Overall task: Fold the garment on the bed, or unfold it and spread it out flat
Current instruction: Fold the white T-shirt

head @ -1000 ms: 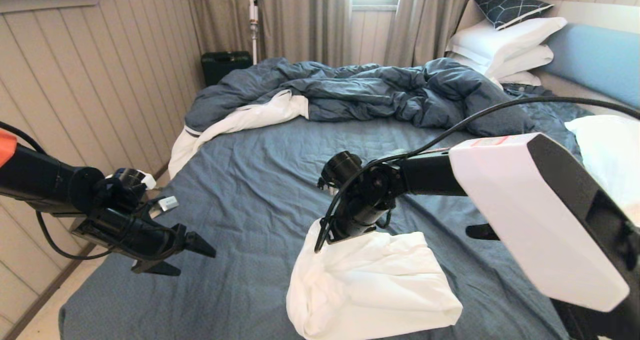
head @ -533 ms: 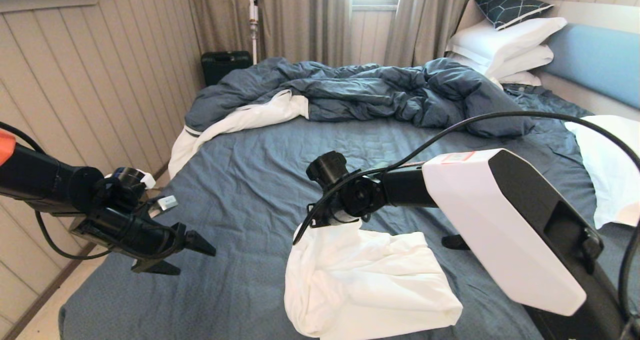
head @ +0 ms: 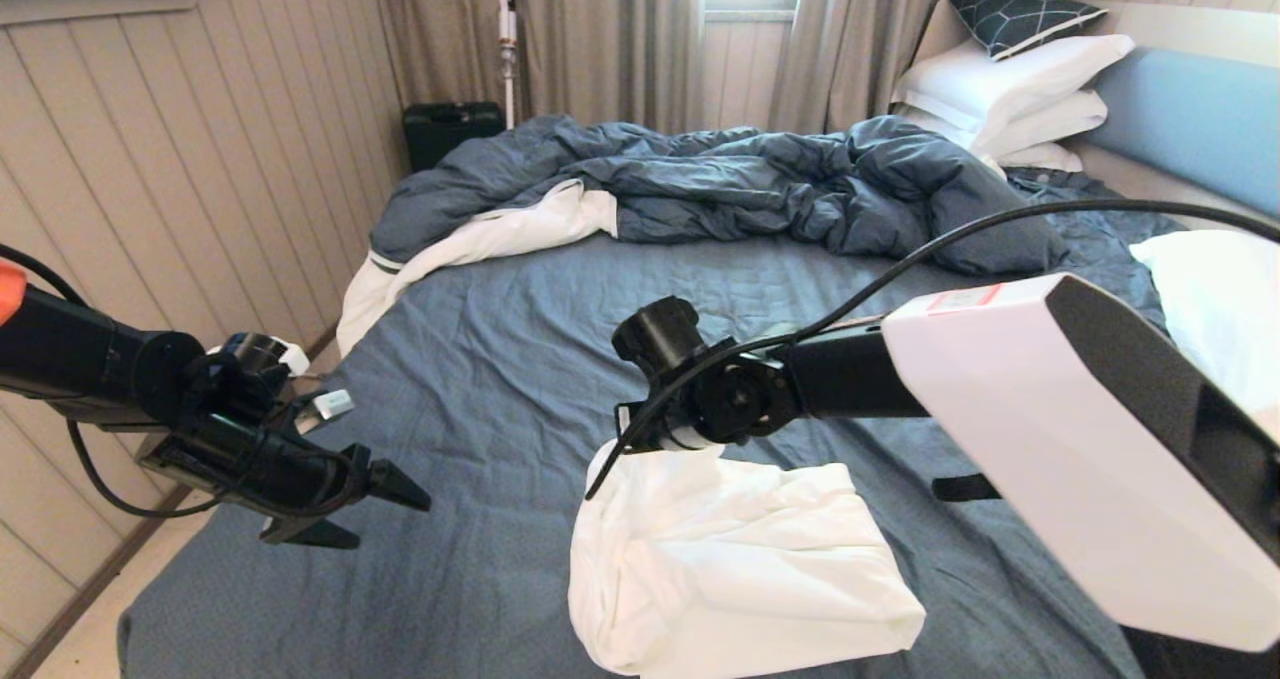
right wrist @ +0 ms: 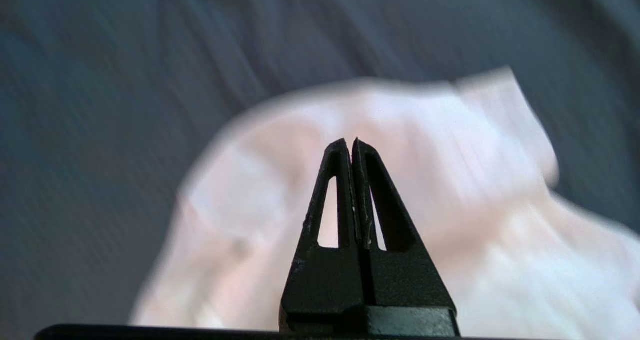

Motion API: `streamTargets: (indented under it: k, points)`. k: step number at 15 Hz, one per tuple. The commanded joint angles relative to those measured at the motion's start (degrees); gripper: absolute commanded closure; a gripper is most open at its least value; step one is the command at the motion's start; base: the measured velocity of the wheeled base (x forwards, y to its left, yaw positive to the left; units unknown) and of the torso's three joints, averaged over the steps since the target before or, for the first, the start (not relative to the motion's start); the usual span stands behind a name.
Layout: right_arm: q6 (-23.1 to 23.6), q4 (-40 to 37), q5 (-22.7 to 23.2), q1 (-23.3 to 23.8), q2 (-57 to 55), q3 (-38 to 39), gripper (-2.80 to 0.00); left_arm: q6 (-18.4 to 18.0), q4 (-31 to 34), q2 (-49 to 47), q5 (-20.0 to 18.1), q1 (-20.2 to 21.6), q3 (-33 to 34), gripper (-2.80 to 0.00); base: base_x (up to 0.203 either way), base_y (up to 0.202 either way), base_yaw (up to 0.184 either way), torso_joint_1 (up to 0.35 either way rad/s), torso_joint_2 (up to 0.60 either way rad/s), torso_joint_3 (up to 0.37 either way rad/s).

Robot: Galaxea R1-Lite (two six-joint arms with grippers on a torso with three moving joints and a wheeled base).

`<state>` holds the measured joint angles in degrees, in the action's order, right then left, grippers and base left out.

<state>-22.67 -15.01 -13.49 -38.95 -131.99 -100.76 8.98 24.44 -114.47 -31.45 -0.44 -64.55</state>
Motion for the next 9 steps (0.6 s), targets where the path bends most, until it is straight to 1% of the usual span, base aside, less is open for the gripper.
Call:
streamTargets:
  k: [1,3,5,6,9]
  points:
    - [0.08,-0.14,0.97,-0.03,9.26,11.97,0.0,0.07,0.17,0.04,-0.19,0.0,0.04,-2.8,0.0,0.0,0.0,0.0,0.0,0.0]
    - [0.25,-0.12,2.32,0.76,15.24,22.45,0.0,0.07,0.17,0.04,-0.19,0.0,0.04,-2.8,0.0,0.0,0.0,0.0,0.0,0.0]
    - [0.33,0.08,4.05,1.81,19.18,29.48,0.0,0.07,0.26,0.04,-0.19,0.0,0.04,-2.8,0.0,0.0,0.0,0.0,0.0,0.0]
    - [0.4,0.13,5.36,2.03,19.42,31.4,0.0,0.07,0.26,0.04,-0.28,0.0,0.04,-2.8,0.0,0.0,0.0,0.0,0.0,0.0]
    - [0.43,0.31,7.02,2.03,17.09,33.66,0.0,0.07,0.26,-0.05,-0.28,0.0,0.04,-2.8,0.0,0.0,0.0,0.0,0.0,0.0]
